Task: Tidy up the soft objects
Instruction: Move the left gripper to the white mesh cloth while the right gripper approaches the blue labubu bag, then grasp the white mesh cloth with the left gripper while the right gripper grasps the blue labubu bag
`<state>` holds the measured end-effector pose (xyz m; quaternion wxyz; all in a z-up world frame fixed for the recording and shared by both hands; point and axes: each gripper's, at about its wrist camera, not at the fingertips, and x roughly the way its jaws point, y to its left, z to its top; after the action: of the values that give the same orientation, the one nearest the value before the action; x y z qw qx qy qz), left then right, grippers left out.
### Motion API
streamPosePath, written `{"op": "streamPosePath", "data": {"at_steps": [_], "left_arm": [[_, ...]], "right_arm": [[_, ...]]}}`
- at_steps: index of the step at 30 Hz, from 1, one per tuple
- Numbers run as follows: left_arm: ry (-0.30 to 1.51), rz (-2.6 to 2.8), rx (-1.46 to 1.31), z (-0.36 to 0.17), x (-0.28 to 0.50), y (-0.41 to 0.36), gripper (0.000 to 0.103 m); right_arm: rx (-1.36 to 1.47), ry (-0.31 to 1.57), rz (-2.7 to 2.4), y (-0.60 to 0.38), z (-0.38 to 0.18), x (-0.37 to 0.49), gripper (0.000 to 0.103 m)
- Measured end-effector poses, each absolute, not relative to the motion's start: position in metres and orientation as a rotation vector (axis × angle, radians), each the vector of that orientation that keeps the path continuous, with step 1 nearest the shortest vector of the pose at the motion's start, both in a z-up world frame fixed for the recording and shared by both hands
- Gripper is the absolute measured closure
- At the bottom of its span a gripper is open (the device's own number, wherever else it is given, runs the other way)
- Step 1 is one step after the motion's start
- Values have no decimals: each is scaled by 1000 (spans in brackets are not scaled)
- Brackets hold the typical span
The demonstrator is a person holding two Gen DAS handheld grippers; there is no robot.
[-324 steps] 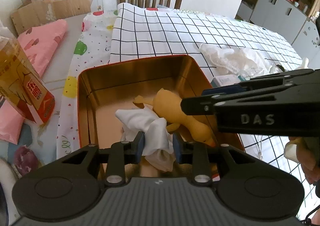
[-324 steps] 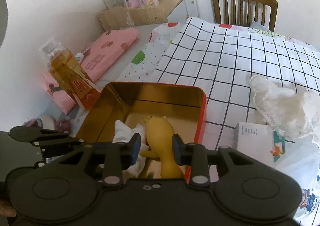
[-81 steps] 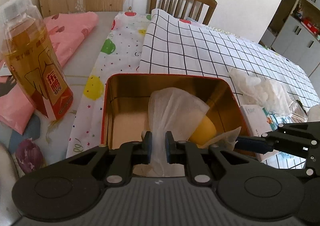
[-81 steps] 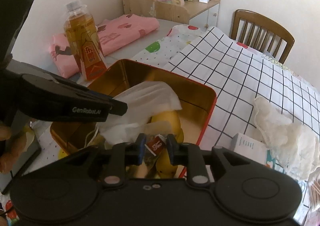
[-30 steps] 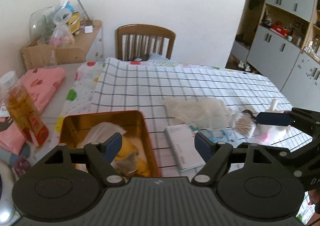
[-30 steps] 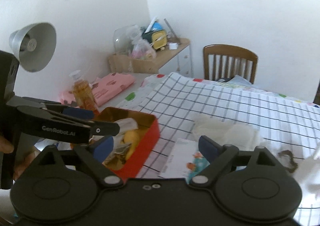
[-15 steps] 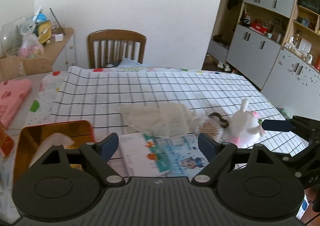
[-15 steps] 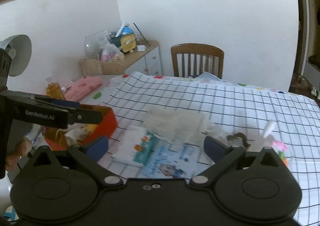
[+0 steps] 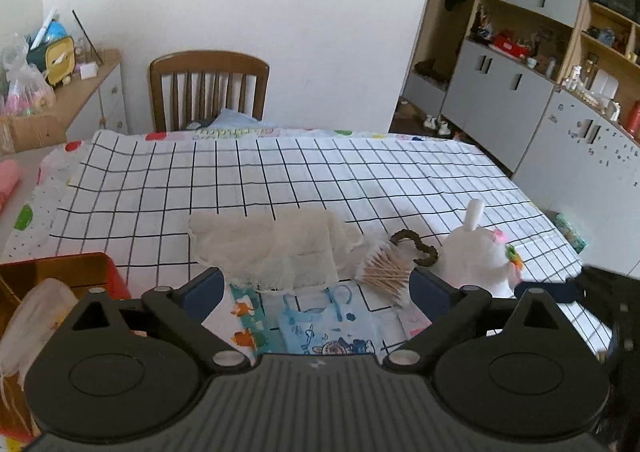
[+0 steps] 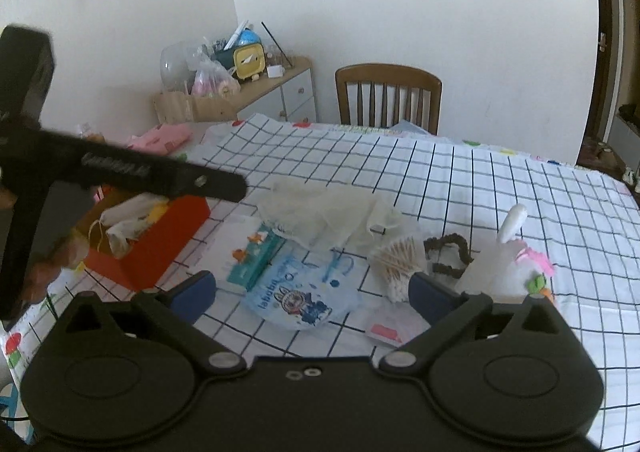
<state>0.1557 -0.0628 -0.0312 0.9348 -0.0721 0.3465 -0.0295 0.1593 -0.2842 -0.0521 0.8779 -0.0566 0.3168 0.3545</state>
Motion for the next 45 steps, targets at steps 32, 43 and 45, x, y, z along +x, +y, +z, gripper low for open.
{"op": "streamPosePath", "data": {"at_steps": [32, 43, 45], "left_arm": [[954, 24, -150, -129, 314, -60, 3], [991, 1, -148, -148, 325, -60, 10], [983, 5, -119, -148, 325, -64, 17]], "right_arm": [[-343, 774, 872, -202, -142, 228, 0], [-374, 806, 894, -194, -160, 240, 0], [-389, 800, 897, -192, -161, 240, 0]]}}
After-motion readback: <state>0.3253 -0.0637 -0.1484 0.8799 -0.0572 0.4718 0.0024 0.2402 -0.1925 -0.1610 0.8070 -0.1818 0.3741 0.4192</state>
